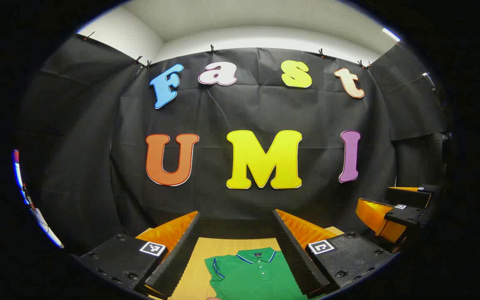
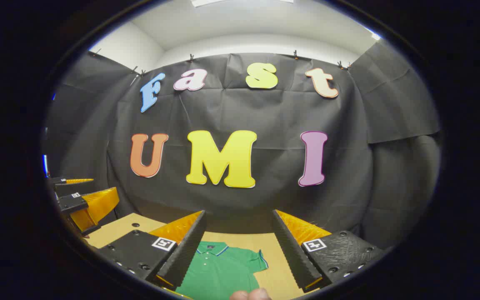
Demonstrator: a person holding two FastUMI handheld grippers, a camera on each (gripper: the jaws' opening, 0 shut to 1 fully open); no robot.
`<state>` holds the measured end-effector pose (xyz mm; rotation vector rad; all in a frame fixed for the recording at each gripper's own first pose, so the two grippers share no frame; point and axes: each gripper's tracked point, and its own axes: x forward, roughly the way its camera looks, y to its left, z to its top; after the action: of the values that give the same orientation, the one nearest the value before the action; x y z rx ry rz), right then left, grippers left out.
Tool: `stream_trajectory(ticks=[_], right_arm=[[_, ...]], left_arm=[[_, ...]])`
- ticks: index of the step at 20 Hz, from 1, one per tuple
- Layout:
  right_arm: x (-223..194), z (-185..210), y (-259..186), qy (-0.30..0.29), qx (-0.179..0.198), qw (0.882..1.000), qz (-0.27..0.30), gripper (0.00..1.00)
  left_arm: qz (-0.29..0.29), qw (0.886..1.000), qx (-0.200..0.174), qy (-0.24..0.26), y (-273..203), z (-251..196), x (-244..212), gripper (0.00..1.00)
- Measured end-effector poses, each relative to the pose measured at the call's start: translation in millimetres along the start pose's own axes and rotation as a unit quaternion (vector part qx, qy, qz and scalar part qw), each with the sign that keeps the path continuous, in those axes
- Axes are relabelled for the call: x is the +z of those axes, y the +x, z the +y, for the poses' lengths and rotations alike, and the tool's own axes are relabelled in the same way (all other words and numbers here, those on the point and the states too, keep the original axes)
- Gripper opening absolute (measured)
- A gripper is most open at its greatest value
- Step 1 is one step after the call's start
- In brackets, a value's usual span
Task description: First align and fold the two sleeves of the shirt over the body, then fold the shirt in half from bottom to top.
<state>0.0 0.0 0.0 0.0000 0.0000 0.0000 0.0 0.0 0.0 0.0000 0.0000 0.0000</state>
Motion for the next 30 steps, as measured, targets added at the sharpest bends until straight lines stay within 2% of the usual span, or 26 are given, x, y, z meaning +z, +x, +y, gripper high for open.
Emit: stream_trajectory(ticks=[18,26,30], right_arm=[[-18.3,-24.2,21.5,0.006,0.0,0.999,0.032,0.95],[-74.6,-47.0,53.5,-0.01,0.015,0.995,0.098,0.95],[-120.9,-57.9,82.1,-0.028,0.032,0.989,0.141,0.97]], left_arm=[[0.01,1.0,-0.002,0.001,11.7,-12.4,-5.0,1.0],[0.009,1.0,0.01,0.008,24.9,-13.3,-4.0,1.0],[0.015,1.0,0.021,0.011,34.0,-14.0,-9.5,1.0]])
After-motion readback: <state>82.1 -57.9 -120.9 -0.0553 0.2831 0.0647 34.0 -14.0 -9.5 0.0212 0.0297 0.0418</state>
